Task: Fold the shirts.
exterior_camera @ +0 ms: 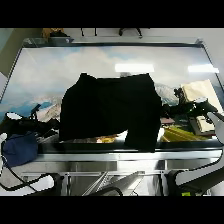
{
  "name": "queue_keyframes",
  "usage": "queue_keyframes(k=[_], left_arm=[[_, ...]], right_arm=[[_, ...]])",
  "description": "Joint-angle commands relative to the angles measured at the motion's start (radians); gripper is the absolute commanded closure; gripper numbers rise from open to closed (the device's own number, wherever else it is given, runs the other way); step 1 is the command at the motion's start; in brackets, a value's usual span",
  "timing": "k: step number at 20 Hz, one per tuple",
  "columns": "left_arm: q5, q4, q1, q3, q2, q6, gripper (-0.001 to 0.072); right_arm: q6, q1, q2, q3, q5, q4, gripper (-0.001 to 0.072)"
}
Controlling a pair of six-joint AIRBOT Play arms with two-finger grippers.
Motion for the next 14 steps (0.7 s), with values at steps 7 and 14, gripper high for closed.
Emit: queue_keyframes(k=[7,14], left_arm=[[0.039,-0.009,-0.163,-0.079,0.0,0.001,0.0044],[0.03,-0.01,-0.179,0.06,0.0,-0.02,0.0692]], right_arm=[[0.0,0.001,0.0,0.0,0.015,0.014,0.0352],[-0.015,0.001,0.002,0.009,0.053,0.013,0.0587]])
